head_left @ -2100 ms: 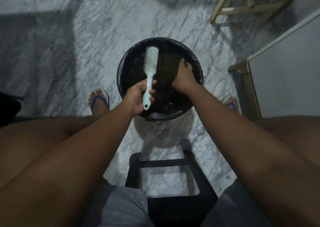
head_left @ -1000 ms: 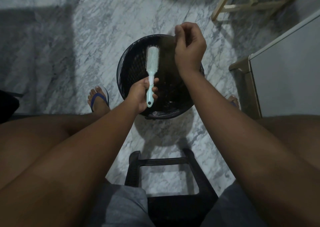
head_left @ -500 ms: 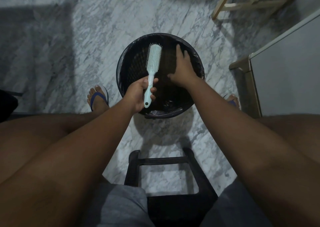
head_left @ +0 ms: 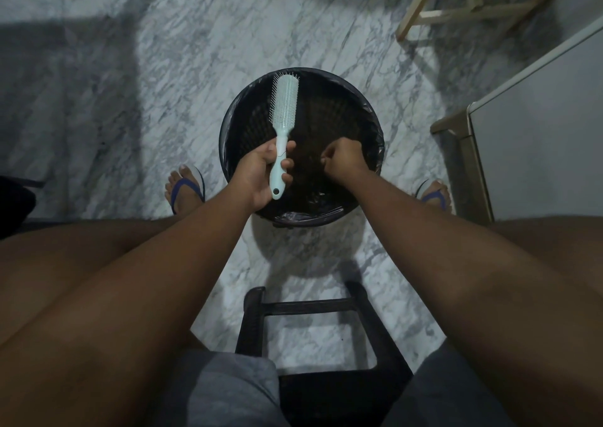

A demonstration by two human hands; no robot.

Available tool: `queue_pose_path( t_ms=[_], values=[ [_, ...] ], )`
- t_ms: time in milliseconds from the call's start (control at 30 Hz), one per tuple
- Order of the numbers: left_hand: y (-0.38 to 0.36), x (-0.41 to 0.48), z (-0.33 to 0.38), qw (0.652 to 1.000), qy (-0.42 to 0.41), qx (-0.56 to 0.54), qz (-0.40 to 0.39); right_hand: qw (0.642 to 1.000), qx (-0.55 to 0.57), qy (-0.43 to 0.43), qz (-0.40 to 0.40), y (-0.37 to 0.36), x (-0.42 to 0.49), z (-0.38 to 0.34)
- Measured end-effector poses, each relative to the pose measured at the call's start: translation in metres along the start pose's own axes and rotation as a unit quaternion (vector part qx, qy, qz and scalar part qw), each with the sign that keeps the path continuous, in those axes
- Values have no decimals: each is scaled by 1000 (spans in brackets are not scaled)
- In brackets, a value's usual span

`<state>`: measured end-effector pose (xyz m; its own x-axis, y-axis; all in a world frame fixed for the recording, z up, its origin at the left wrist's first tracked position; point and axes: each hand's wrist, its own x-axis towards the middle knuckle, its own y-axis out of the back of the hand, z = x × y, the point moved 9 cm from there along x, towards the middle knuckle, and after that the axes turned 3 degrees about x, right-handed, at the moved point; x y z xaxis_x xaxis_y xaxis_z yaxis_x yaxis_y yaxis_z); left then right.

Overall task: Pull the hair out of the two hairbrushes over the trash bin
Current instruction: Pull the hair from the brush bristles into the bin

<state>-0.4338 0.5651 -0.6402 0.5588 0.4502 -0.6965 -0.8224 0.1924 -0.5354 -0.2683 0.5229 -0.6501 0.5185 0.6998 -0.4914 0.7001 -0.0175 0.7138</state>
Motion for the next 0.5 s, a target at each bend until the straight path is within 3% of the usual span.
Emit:
queue_pose_path(
  t_ms=[67, 133, 167, 267, 333, 500],
  values=[
    [2, -1, 1, 1000, 1, 15, 5, 1000, 10, -14, 1, 2, -1, 1],
    [4, -3, 0, 999, 5, 38, 10, 992, 120, -11, 20, 11, -3, -10],
    [4, -4, -2, 999, 8, 49, 11, 972, 231, -22, 25, 16, -3, -15],
    [5, -6, -7, 998, 19, 60, 12, 858, 510, -56, -15, 21, 3, -35],
    [4, -7, -10, 998, 21, 60, 10, 844, 533, -42, -34, 24, 10, -47],
    [1, -6, -11, 997, 19, 73, 7, 877, 480, -14, 16, 32, 18, -45]
  ],
)
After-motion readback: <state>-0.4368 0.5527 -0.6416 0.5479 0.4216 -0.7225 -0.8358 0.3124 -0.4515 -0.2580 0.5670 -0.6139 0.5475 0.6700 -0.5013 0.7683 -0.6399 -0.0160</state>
